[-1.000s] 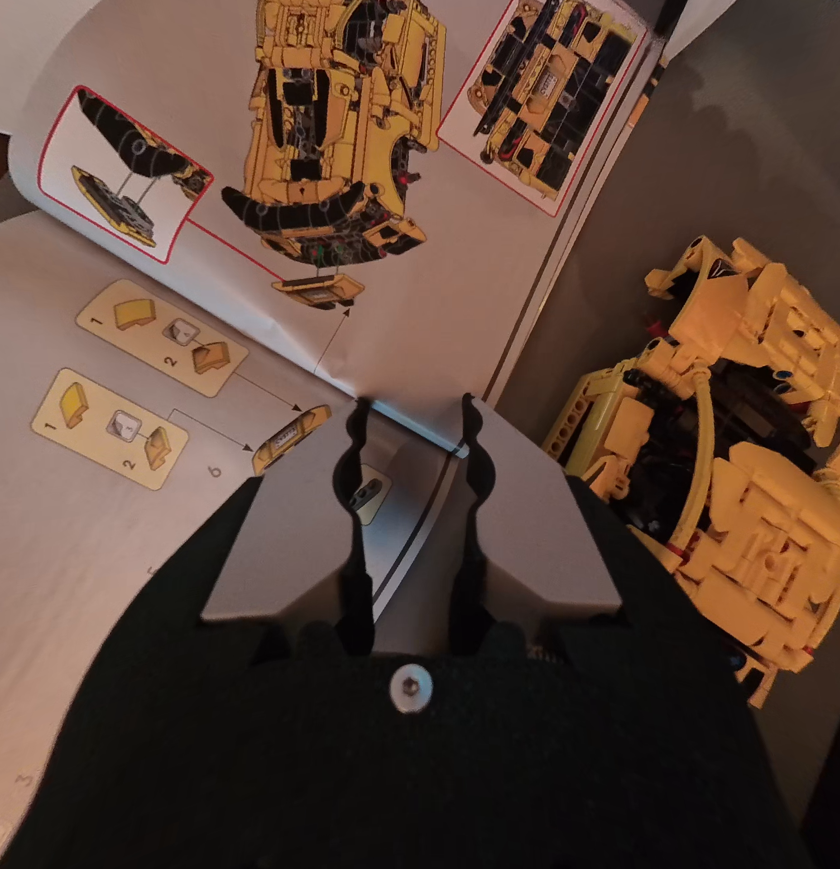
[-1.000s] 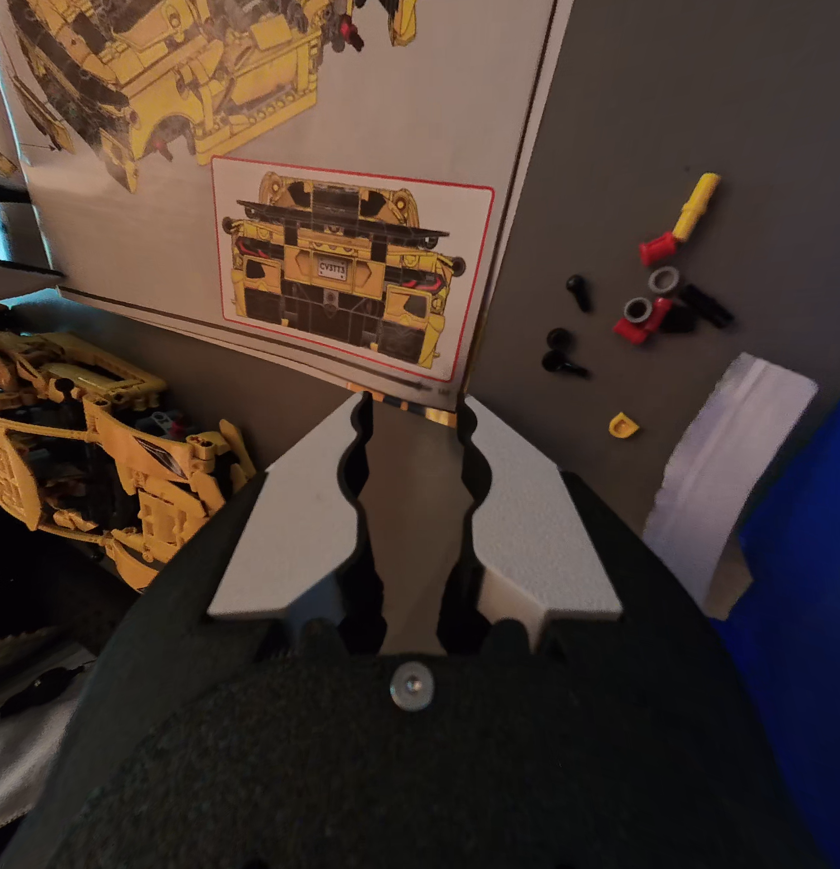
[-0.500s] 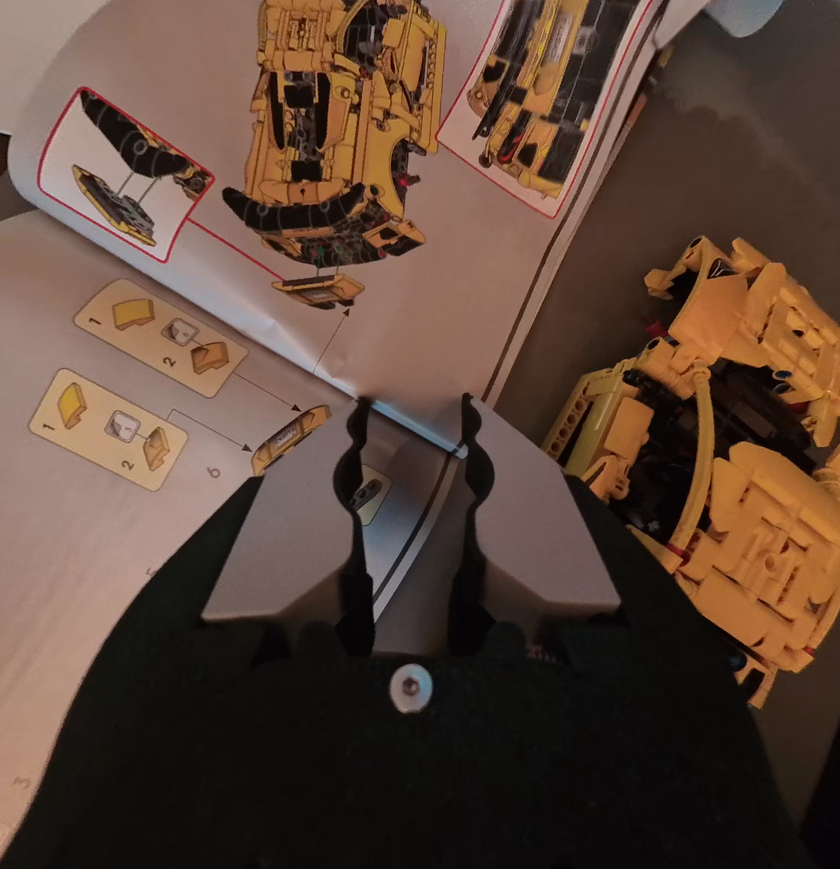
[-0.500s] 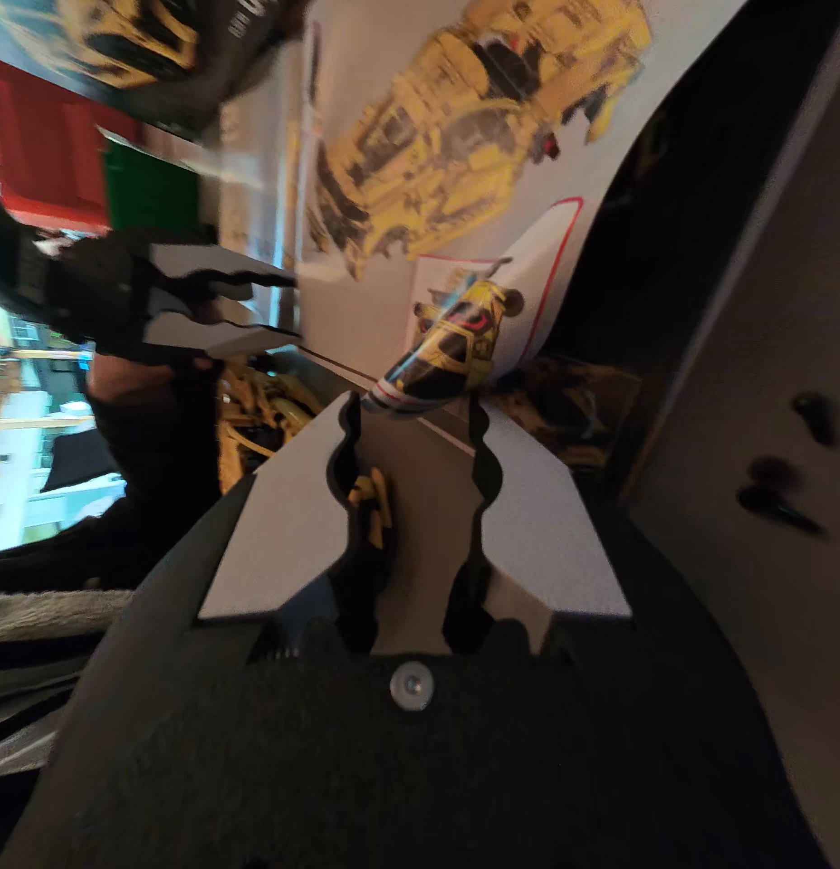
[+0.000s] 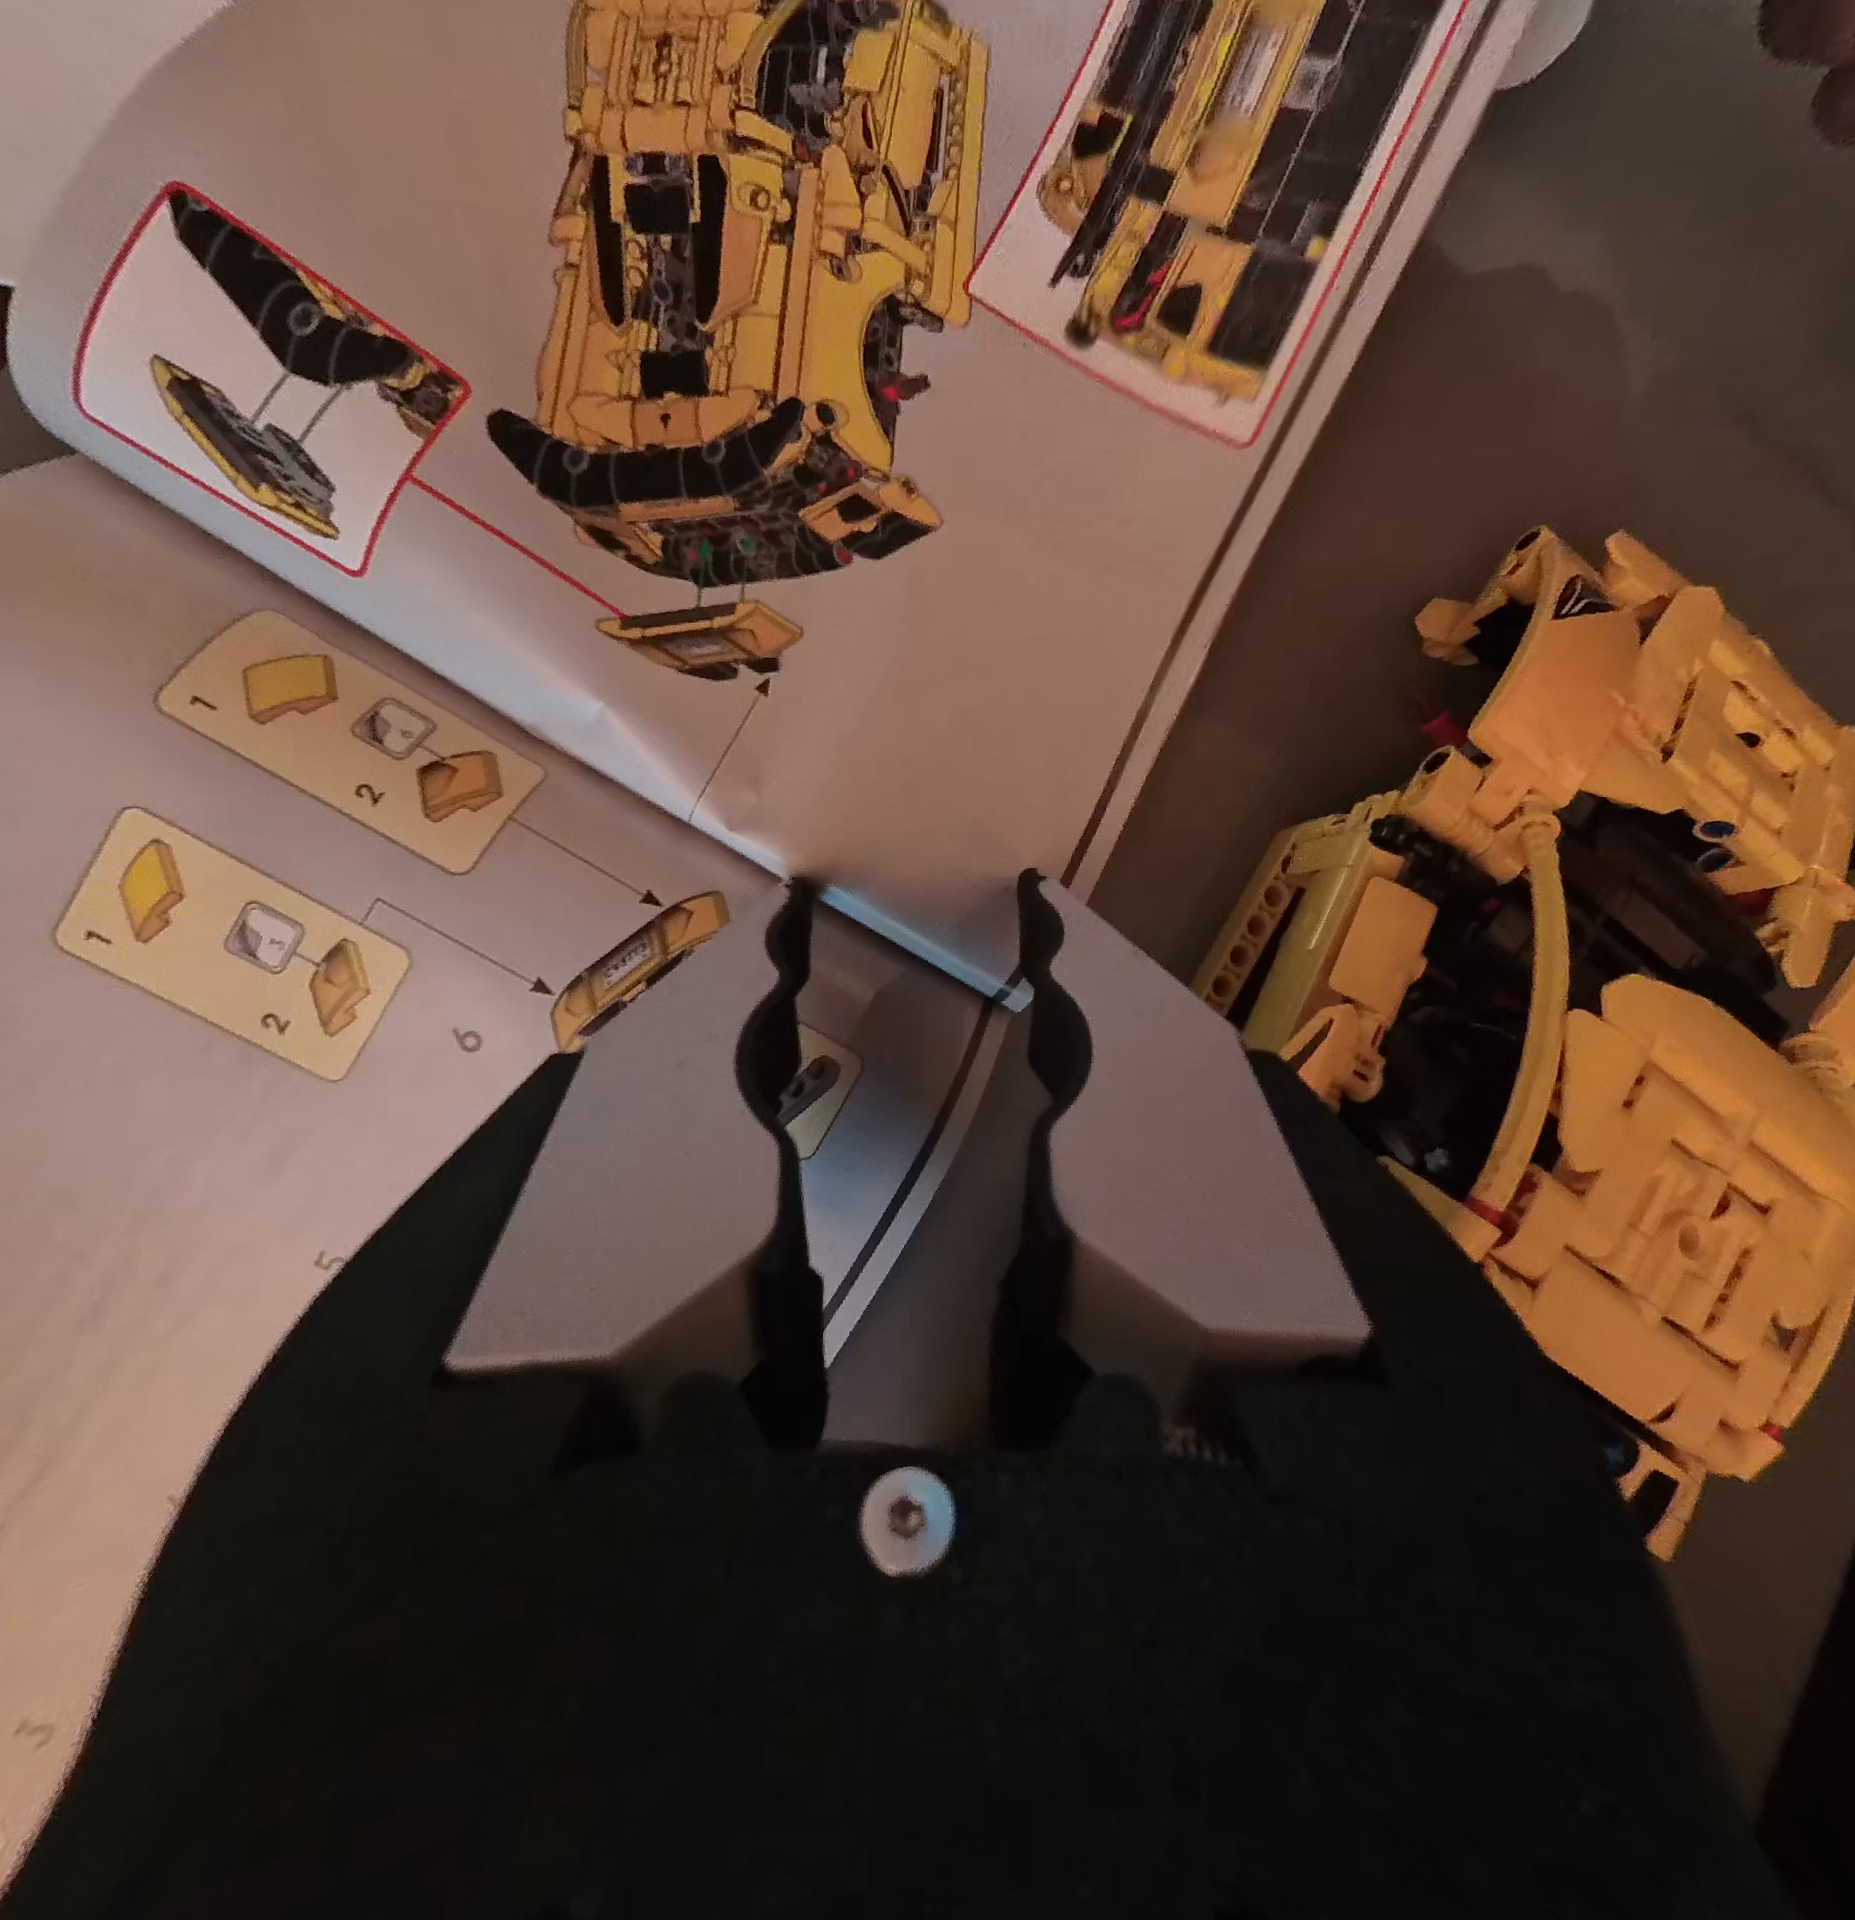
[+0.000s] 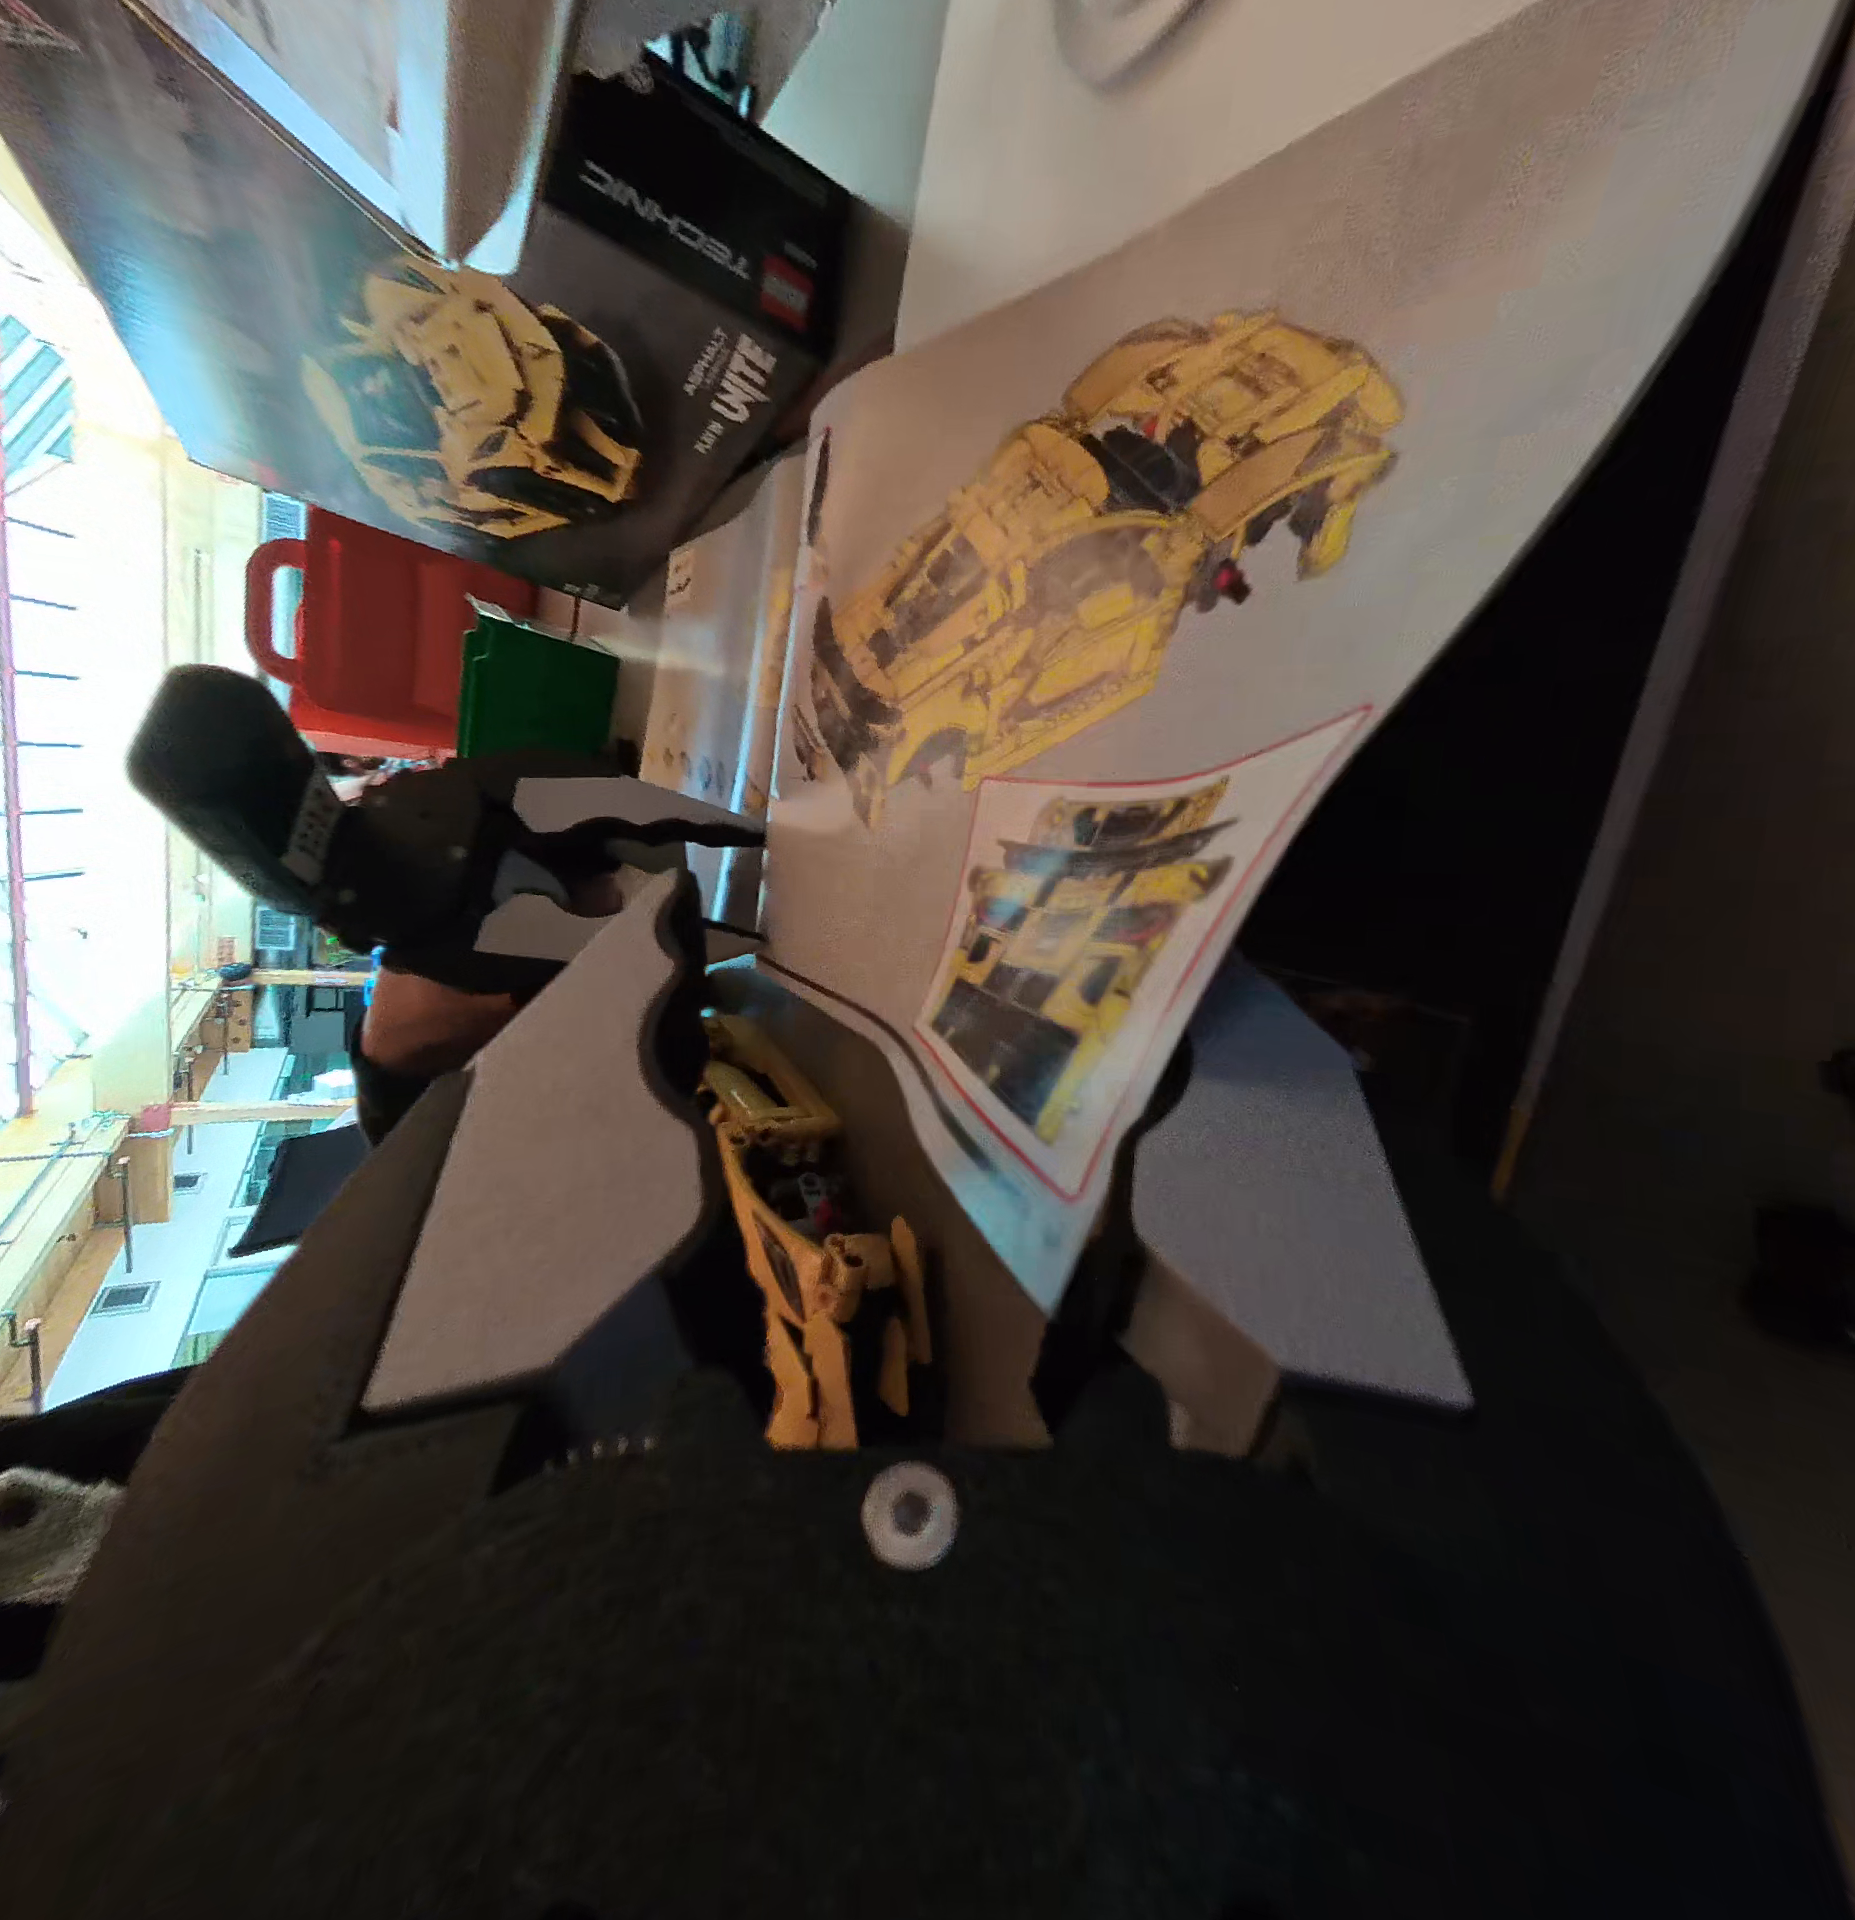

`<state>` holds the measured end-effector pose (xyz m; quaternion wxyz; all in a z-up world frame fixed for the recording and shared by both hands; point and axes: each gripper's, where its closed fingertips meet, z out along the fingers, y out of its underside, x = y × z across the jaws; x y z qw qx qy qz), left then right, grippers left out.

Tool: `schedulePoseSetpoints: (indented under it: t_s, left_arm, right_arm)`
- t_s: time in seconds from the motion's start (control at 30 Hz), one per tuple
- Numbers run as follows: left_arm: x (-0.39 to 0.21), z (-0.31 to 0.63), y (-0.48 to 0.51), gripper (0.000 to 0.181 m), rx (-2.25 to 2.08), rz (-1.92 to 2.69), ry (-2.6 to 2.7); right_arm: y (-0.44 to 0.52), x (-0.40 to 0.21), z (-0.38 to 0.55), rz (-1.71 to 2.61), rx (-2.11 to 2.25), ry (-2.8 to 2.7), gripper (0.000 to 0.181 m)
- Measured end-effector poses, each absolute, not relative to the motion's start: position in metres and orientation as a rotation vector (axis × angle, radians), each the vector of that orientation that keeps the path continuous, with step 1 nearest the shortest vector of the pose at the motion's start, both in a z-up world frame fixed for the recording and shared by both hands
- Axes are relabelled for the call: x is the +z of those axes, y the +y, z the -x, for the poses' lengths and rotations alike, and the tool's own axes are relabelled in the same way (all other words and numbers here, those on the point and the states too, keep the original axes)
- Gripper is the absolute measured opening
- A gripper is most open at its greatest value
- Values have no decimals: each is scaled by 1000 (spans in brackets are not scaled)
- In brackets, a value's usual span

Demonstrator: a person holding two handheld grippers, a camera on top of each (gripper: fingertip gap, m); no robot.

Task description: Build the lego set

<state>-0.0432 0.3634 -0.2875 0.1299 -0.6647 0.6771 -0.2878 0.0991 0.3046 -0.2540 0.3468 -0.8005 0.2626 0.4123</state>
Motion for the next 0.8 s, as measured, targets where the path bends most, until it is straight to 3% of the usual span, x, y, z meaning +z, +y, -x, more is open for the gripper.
schedulePoseSetpoints:
  t_s: [0.23,0.43,0.57,0.7,0.8]
  left_arm:
    - [-286,43,364,40,-859,1956,1950]
    - [-227,21,377,41,-1181,1955,1567]
    - [-177,13,363,59,-1646,1916,1323]
    - [-165,9,357,78,-1839,1930,1205]
    - [-167,11,364,77,-1890,1989,1114]
  right_arm:
    - [299,-251,-103,2131,966,630,5]
    - [303,-234,-72,2362,621,257,2]
    - [308,-237,-34,2549,165,-177,1]
    - [327,-234,5,2534,-92,-357,2]
    - [336,-234,19,2502,-213,-410,5]
